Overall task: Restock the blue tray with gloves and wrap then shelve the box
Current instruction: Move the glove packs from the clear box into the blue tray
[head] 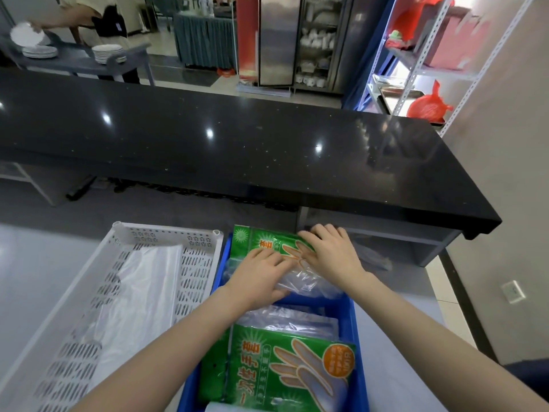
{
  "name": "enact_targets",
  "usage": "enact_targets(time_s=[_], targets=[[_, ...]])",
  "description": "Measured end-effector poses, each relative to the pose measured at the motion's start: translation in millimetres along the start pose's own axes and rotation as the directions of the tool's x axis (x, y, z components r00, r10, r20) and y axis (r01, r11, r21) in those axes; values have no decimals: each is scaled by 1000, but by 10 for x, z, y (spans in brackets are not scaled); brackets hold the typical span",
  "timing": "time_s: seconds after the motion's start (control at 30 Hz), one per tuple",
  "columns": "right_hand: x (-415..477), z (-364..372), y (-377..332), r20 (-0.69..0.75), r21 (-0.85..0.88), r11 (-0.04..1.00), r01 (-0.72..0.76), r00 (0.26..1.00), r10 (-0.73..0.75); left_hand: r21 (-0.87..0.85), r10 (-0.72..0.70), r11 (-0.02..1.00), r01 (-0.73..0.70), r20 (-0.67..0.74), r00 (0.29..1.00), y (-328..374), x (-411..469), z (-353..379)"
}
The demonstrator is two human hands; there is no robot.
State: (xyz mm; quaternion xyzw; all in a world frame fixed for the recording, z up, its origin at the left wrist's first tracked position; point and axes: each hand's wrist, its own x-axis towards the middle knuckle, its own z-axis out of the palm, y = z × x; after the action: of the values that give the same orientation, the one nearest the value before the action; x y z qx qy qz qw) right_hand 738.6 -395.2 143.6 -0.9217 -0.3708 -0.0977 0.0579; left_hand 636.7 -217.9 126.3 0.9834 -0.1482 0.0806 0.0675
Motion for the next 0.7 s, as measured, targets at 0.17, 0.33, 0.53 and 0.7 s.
enact_targets(time_s=[0.17, 0.33, 0.53, 0.7], targets=[[43, 74, 4, 158, 148, 984, -98, 985, 74, 72, -50, 996, 53, -38, 998, -64, 42, 14], [94, 11, 36, 168, 161, 982, -98, 983, 70, 50, -203, 979, 200, 68, 977, -137, 83, 10], [-313, -59, 11, -7, 230, 972, 53, 999, -53, 94, -249, 967, 236, 171, 953, -207, 88, 83], [-389, 72, 61, 159, 56, 996, 70, 984, -78, 91, -229, 972, 215, 178, 957, -236, 109, 75]])
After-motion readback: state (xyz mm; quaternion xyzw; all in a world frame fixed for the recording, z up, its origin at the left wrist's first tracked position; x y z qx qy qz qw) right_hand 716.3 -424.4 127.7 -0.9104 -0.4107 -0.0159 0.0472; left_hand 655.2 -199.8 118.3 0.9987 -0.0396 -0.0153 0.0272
